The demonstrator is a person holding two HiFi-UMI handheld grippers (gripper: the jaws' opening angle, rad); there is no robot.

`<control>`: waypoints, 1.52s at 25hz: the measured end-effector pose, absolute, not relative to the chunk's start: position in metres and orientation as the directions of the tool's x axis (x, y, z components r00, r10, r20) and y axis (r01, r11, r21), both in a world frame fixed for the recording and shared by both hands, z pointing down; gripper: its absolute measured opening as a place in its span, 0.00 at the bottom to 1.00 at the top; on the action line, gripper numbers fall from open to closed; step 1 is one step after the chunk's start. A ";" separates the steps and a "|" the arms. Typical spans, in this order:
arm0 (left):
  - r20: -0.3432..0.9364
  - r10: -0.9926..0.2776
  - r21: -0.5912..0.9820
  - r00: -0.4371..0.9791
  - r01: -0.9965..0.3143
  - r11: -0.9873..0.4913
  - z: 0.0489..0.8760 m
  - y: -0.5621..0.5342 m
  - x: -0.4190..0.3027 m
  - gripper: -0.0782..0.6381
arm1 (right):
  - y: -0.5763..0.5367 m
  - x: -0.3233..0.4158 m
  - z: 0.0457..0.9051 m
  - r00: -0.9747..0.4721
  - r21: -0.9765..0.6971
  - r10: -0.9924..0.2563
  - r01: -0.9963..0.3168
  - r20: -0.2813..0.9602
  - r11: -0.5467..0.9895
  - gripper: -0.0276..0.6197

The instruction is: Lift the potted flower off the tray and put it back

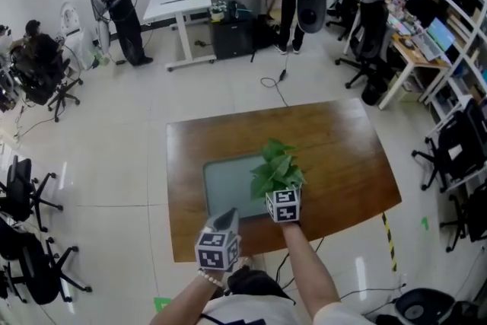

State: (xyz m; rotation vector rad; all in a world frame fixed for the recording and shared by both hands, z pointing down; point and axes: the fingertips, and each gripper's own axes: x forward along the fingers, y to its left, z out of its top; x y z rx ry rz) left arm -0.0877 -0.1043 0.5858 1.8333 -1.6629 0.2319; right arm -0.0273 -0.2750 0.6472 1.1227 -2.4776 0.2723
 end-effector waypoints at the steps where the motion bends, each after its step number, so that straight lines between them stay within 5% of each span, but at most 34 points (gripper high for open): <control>1: 0.533 -0.828 0.338 0.173 -0.941 0.021 0.587 -0.101 -0.093 0.10 | -0.272 -0.033 0.649 -0.598 -0.011 -0.668 -0.749 0.444 0.663 0.89; 27: 0.582 -0.807 0.336 0.097 -0.933 0.130 0.612 -0.078 -0.130 0.10 | -0.263 -0.074 0.698 -0.641 -0.042 -0.621 -0.711 0.451 0.702 0.90; 38: 0.583 -0.804 0.339 0.114 -0.934 0.114 0.613 -0.082 -0.126 0.10 | -0.260 -0.066 0.696 -0.643 -0.061 -0.616 -0.712 0.455 0.699 1.02</control>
